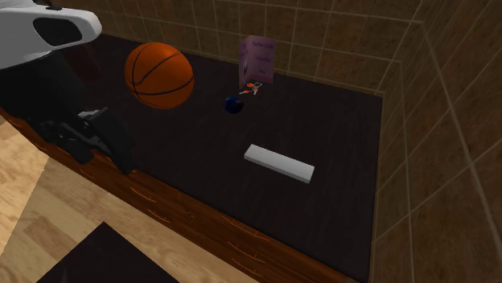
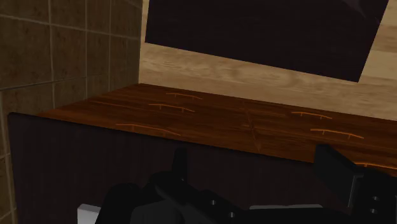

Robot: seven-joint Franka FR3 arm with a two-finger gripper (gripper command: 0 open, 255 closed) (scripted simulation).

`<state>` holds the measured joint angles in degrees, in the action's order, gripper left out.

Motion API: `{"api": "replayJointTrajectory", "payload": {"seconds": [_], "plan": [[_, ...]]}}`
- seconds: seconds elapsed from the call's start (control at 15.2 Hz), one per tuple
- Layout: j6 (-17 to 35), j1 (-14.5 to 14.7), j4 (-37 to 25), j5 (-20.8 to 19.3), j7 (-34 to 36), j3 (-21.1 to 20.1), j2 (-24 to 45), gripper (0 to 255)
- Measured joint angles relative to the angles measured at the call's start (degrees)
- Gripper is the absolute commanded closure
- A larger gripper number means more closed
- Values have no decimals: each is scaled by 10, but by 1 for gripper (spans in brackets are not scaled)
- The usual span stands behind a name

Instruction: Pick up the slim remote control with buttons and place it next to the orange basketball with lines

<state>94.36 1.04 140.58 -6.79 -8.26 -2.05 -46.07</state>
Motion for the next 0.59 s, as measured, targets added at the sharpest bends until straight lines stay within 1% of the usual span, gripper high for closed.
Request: {"api": "replayJointTrajectory", "payload": {"seconds": [0.07, 0.2, 0.4, 0.59], "plan": [[0, 0, 0, 0, 0, 0, 0, 0], [16, 2, 6, -12, -34, 20, 8, 0], [56, 7, 11, -37, -113, 65, 34, 0], [102, 14, 3, -58, -197, 112, 79, 0]]}}
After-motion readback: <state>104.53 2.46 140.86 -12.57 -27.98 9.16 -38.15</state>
